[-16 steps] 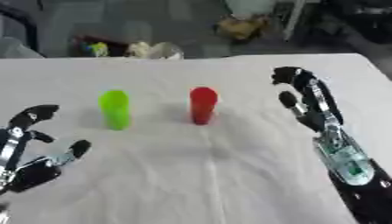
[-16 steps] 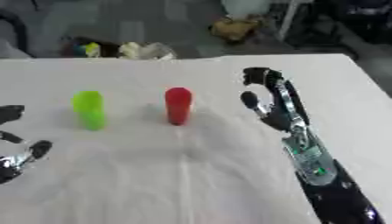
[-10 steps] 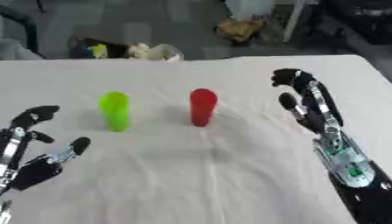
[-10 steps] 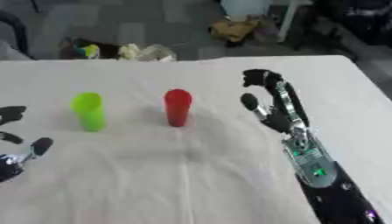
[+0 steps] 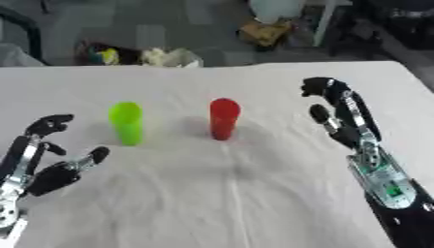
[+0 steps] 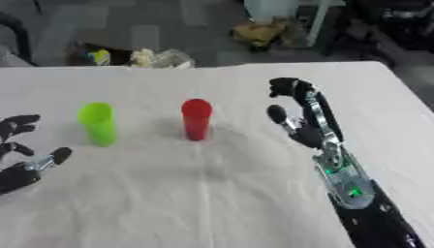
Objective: Pour the contents of one cup into another cup.
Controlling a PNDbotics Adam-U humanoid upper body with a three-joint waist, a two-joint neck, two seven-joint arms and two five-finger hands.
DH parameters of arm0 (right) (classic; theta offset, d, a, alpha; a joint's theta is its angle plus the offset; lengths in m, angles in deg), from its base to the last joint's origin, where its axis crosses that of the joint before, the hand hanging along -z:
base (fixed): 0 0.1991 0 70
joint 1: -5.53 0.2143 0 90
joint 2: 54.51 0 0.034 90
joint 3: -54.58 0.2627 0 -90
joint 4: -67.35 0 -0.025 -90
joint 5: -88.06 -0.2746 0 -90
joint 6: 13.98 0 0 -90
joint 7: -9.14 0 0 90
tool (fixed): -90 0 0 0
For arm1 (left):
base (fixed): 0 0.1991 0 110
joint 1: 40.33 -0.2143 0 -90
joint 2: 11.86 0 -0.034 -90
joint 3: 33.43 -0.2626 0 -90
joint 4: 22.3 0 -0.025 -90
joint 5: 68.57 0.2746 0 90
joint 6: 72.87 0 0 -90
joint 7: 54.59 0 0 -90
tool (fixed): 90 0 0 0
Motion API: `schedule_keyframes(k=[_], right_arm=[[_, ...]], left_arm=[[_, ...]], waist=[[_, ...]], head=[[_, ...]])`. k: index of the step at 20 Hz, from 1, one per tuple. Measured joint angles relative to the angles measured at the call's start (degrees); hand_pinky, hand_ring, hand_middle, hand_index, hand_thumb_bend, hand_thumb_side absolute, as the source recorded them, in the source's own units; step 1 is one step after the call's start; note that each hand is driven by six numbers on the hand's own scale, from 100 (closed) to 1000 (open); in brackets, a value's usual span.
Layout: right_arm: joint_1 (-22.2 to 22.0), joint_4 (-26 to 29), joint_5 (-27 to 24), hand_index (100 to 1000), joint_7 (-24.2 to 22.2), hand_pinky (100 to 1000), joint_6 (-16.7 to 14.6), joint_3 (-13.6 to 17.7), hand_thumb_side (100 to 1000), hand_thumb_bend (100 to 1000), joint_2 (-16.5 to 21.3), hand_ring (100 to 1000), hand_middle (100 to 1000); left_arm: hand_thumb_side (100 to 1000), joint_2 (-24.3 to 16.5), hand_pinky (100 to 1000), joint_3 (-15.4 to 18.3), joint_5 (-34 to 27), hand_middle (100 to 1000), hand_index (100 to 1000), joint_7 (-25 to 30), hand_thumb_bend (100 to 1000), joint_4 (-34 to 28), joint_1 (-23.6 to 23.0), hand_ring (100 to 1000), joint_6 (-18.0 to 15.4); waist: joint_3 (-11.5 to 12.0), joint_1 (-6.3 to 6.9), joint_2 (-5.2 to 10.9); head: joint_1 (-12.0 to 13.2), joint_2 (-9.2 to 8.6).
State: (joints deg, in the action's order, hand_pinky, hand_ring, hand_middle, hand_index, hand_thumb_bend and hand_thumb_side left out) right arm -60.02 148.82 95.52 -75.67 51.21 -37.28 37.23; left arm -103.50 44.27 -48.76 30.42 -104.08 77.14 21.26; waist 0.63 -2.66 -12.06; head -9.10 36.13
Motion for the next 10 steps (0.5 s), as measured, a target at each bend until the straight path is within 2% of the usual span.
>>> schedule_keyframes(k=[10], right_arm=[[0.28, 0.12, -0.03, 749, -0.38, 778, -0.1, -0.35, 812, 761, -0.32, 738, 535]], left_arm=[[606, 0.59, 562, -1.93, 0.53, 826, 873, -0.71, 710, 11.13, 6.0, 845, -3.56]], waist=[[-1.45, 0.11, -0.31]], head=[[0.88, -0.02]])
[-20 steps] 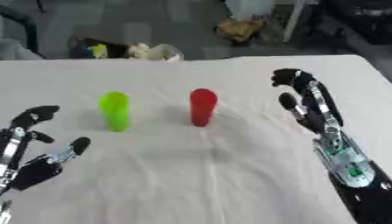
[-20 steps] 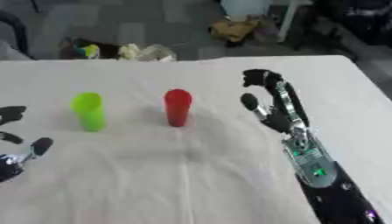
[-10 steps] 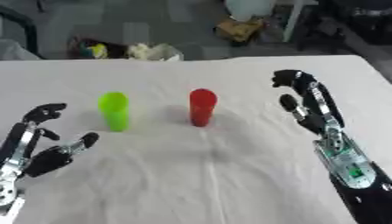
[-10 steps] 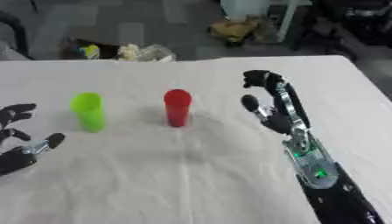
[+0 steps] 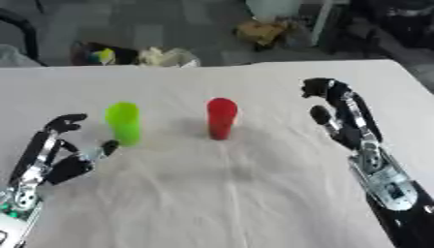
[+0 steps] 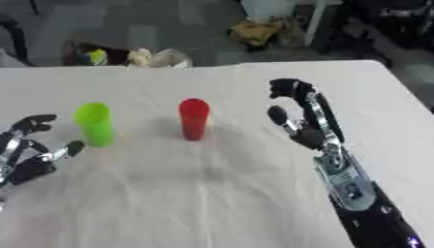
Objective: Pour the contents of one cup into another cup.
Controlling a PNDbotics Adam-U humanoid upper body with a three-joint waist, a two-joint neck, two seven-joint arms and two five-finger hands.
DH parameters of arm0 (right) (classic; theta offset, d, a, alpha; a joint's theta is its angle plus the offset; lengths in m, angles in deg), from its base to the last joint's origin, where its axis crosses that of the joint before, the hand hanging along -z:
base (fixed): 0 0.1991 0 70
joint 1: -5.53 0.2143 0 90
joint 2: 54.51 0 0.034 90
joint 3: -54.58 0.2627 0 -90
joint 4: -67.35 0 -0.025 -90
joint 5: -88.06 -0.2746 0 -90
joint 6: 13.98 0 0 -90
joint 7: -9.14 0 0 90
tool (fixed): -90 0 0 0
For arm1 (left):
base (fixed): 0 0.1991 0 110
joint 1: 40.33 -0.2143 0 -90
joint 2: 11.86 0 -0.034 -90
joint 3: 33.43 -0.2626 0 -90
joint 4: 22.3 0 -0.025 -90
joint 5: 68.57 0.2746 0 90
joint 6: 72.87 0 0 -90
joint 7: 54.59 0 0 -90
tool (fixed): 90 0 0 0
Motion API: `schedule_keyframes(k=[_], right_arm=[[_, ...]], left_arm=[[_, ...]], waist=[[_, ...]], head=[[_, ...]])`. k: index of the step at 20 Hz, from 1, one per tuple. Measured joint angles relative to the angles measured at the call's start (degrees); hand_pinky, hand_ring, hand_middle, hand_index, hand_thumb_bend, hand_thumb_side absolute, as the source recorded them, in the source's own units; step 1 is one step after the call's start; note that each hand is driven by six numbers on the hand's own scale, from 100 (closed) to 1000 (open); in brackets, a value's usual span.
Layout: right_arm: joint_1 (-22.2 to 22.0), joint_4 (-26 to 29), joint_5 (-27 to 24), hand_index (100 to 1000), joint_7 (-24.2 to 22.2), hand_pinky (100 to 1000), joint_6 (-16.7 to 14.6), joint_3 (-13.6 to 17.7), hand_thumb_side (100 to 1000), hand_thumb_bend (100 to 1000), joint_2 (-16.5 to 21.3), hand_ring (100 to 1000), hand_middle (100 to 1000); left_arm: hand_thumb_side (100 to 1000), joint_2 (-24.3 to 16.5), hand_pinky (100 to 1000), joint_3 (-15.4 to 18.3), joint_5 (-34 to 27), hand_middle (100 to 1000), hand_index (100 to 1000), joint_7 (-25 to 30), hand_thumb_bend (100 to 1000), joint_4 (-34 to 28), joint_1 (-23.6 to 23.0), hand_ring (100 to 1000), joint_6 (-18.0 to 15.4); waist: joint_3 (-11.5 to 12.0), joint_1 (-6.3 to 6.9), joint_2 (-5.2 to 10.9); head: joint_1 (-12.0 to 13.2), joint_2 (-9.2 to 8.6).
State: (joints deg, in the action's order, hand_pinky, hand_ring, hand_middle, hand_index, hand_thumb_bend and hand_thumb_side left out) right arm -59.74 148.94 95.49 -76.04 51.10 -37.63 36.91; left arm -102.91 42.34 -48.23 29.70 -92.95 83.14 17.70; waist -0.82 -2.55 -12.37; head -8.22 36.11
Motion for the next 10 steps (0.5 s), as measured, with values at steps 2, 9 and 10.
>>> schedule_keyframes(k=[2, 9, 10], right_arm=[[0.01, 0.0, -0.01, 749, -0.08, 779, -0.02, -0.06, 812, 762, -0.01, 738, 535], [0.34, 0.0, -0.04, 749, -0.38, 778, -0.01, -0.32, 811, 762, -0.14, 739, 534], [0.45, 0.0, -0.04, 749, -0.45, 778, -0.05, -0.34, 811, 762, -0.23, 739, 534]], left_arm=[[600, 0.01, 561, -0.03, 0.17, 823, 871, -0.48, 707, 1.27, 0.76, 843, -0.73], [591, 0.02, 558, -0.22, 0.32, 823, 868, -2.7, 713, 4.25, 3.32, 843, -2.09], [585, 0.02, 558, -0.34, 0.32, 823, 868, -2.88, 689, 4.46, 3.63, 843, -2.22]], waist=[[-0.22, 0.0, -0.17], [-1.31, -0.07, -0.78], [-1.49, -0.09, -0.83]], head=[[0.08, -0.01], [0.49, -0.45], [0.53, -0.48]])
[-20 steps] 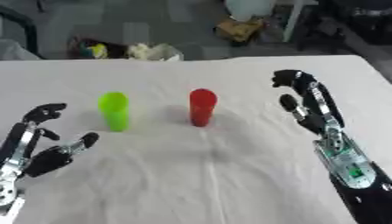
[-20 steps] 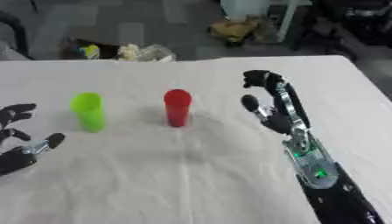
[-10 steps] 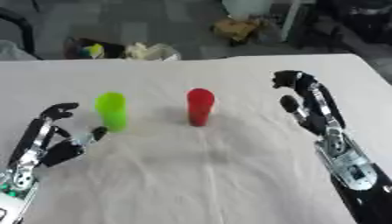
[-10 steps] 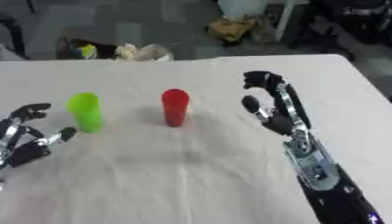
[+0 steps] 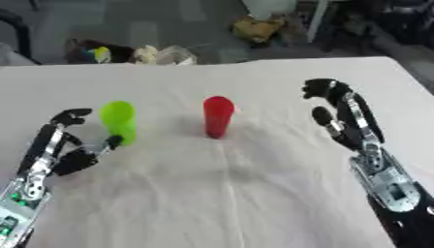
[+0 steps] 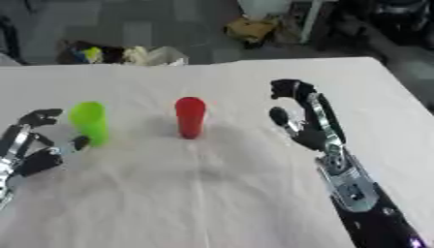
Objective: Pour the contents of one cup into another cup.
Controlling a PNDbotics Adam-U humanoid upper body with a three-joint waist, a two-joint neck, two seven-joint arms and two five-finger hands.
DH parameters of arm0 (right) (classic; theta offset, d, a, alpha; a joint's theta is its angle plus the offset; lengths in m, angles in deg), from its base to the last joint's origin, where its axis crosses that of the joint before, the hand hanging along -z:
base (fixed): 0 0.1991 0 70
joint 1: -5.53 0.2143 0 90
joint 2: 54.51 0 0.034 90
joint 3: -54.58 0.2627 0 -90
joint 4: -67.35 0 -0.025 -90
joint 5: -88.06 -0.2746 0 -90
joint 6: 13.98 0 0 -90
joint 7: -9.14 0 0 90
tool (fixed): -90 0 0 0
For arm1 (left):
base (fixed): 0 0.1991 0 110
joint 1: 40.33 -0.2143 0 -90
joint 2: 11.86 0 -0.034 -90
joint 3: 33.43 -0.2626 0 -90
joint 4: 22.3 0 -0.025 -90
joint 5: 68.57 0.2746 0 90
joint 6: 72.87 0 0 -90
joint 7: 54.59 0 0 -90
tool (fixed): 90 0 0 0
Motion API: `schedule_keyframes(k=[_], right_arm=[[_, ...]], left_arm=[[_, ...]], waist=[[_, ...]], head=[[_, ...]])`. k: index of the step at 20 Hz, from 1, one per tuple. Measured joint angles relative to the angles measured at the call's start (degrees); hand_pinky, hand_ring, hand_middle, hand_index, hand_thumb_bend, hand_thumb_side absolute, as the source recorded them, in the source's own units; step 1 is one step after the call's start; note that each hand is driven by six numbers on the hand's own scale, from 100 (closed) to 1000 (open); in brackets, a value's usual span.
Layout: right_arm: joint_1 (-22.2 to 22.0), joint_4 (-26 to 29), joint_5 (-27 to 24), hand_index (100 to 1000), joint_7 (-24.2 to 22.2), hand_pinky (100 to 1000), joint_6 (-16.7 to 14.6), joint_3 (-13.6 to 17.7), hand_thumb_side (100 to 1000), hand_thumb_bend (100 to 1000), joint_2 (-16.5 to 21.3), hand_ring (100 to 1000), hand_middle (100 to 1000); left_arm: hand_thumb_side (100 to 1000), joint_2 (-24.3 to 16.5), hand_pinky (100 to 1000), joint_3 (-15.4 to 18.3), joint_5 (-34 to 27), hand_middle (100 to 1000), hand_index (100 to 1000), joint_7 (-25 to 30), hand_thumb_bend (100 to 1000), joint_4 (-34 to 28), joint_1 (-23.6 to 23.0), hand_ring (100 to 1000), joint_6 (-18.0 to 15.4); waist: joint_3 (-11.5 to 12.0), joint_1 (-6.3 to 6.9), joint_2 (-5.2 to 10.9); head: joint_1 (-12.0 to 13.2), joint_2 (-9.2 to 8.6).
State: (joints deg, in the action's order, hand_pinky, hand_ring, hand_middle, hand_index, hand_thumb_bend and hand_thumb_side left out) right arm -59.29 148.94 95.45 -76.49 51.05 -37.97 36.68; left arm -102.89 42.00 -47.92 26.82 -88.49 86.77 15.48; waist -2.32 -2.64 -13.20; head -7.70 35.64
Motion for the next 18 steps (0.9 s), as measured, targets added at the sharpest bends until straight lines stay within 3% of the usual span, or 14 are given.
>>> schedule_keyframes(k=[16, 17, 18], right_arm=[[0.54, 0.02, -0.25, 749, -0.43, 778, -0.17, -0.33, 807, 764, -0.74, 740, 531], [0.54, 0.02, -0.25, 749, -0.45, 778, -0.16, -0.34, 810, 754, -0.75, 740, 531], [0.54, 0.02, -0.26, 749, -0.47, 778, -0.15, -0.34, 806, 764, -0.75, 740, 531]], left_arm=[[582, 0.41, 548, -1.06, 1.28, 801, 859, -0.62, 632, 2.55, 3.2, 831, -0.92], [561, 0.41, 546, -1.06, 1.41, 797, 857, -0.67, 671, 2.77, 3.34, 827, -0.97], [579, 0.41, 544, -1.06, 1.52, 793, 856, -0.73, 615, 2.93, 3.46, 825, -1.03]], waist=[[-2.02, -0.68, -1.19], [-2.09, -0.68, -1.24], [-2.17, -0.7, -1.26]], head=[[0.49, -0.5], [0.49, -0.5], [0.49, -0.5]])
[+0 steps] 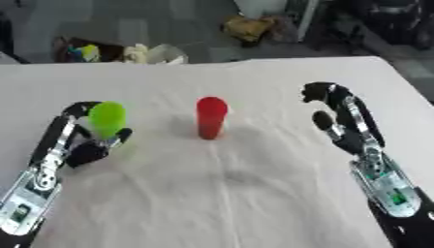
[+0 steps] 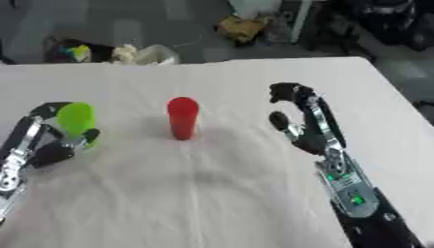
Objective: Pour the contents of one cup into another cup.
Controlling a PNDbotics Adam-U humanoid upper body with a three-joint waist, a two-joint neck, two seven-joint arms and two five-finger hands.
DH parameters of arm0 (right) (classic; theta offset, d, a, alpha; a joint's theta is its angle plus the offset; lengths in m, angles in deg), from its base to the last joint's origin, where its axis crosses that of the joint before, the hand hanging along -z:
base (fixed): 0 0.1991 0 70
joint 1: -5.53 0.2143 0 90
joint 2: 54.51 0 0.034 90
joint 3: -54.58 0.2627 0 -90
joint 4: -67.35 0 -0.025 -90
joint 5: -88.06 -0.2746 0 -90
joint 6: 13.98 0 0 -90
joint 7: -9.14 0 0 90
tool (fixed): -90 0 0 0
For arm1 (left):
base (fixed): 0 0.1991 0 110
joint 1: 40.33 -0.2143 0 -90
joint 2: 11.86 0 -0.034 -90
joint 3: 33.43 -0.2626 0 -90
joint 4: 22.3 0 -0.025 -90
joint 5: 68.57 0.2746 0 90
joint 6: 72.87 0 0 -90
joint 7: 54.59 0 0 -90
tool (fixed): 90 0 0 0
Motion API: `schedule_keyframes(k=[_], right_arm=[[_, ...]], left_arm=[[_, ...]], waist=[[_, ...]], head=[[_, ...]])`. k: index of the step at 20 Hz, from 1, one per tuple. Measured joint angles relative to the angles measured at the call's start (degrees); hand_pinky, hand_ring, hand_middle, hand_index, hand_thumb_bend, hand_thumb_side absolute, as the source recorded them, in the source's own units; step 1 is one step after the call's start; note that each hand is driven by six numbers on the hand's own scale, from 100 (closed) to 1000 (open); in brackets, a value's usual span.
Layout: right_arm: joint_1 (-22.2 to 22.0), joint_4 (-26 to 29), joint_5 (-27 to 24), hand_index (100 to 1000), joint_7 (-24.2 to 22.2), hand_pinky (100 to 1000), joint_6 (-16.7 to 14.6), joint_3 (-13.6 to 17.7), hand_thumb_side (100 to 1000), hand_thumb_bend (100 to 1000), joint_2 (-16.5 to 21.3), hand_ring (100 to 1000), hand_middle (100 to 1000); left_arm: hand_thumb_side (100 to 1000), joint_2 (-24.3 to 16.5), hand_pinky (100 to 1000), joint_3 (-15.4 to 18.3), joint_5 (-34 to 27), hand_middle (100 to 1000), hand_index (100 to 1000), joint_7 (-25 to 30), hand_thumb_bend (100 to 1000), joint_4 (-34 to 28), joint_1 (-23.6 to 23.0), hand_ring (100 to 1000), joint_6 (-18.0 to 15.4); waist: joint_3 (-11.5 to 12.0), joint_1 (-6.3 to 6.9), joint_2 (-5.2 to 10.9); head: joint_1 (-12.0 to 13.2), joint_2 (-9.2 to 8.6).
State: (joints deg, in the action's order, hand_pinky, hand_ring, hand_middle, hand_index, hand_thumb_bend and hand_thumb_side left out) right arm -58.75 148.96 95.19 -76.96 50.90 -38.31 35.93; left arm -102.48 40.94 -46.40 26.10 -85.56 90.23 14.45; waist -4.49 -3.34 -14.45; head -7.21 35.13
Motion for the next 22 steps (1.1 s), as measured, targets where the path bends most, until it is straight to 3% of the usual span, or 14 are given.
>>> schedule_keyframes(k=[7, 9, 16, 22], right_arm=[[0.07, 0.0, -0.02, 749, -0.19, 778, -0.01, -0.02, 806, 763, -0.03, 740, 530], [0.21, 0.0, -0.04, 749, -0.21, 778, -0.01, -0.03, 806, 763, -0.04, 741, 530], [0.48, 0.0, -0.14, 749, -0.33, 778, -0.1, -0.05, 809, 761, -0.05, 741, 530], [0.48, 0.0, -0.14, 749, -0.34, 778, -0.11, -0.05, 810, 756, -0.05, 742, 530]], left_arm=[[560, 0.05, 514, 0.0, -0.06, 729, 823, -0.5, 513, 0.9, 0.9, 780, -0.64], [546, 0.08, 468, 0.0, -0.19, 694, 814, -0.53, 458, 1.03, 1.11, 753, -0.84], [447, 0.64, 342, -0.02, -0.86, 593, 803, 0.18, 122, 1.28, 1.32, 615, -1.33], [386, 1.01, 262, -0.06, -1.52, 556, 798, 2.54, 100, 0.77, 1.2, 544, -0.38]], waist=[[-0.58, -0.28, -0.37], [-0.6, -0.32, -0.47], [-0.37, -0.34, -0.55], [0.03, -0.33, -0.41]], head=[[0.04, -0.01], [0.05, -0.02], [0.05, -0.02], [0.01, -0.02]])
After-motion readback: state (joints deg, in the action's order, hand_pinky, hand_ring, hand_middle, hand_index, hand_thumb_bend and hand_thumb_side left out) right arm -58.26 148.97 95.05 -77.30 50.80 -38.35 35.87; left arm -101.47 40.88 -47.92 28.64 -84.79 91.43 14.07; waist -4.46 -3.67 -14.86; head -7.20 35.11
